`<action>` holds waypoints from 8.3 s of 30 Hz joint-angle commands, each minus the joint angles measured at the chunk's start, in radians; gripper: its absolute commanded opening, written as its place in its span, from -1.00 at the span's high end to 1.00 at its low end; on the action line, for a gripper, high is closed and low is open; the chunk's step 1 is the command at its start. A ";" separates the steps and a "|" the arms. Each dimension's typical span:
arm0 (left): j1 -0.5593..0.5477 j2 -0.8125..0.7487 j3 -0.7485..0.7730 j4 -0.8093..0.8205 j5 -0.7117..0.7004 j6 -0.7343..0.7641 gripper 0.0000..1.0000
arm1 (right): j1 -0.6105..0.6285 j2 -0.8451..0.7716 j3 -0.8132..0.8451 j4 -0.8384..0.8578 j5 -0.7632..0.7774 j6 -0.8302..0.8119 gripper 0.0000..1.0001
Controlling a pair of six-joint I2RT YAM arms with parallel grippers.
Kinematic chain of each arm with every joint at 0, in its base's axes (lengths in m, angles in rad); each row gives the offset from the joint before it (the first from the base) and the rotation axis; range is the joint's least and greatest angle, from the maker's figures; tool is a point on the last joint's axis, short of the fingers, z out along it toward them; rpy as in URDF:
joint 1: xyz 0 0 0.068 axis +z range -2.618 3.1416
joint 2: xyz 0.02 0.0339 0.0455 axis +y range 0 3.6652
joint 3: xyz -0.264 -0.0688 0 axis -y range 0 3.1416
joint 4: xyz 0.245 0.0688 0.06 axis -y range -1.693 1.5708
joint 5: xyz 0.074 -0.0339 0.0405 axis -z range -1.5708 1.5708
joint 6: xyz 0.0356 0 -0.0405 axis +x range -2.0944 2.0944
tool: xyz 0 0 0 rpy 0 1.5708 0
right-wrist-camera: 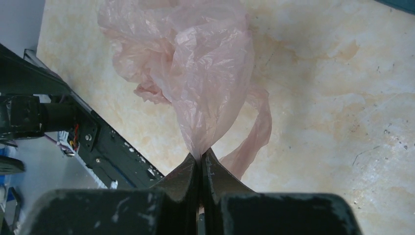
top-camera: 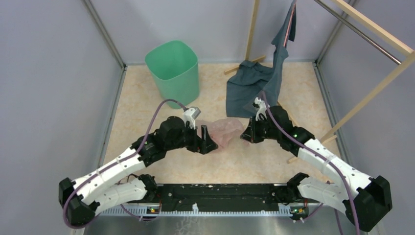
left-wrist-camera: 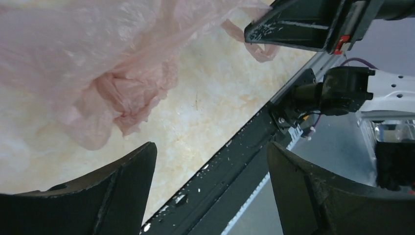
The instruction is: Put the trash bags into the trash bin
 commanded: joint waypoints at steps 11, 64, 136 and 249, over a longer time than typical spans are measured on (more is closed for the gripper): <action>0.003 0.339 -0.006 0.128 -0.102 -0.014 -0.79 | 0.001 -0.064 -0.010 0.041 -0.038 0.027 1.00; -0.020 0.485 -0.063 0.310 -0.212 0.074 0.14 | 0.001 -0.075 -0.061 0.070 -0.048 0.046 1.00; 0.145 -0.048 0.412 -0.080 -0.206 0.059 1.00 | 0.069 -0.129 0.459 -0.013 0.123 -0.083 1.00; 0.172 -0.027 0.639 -0.042 0.027 0.254 1.00 | 0.103 0.067 0.776 -0.298 0.219 -0.207 1.00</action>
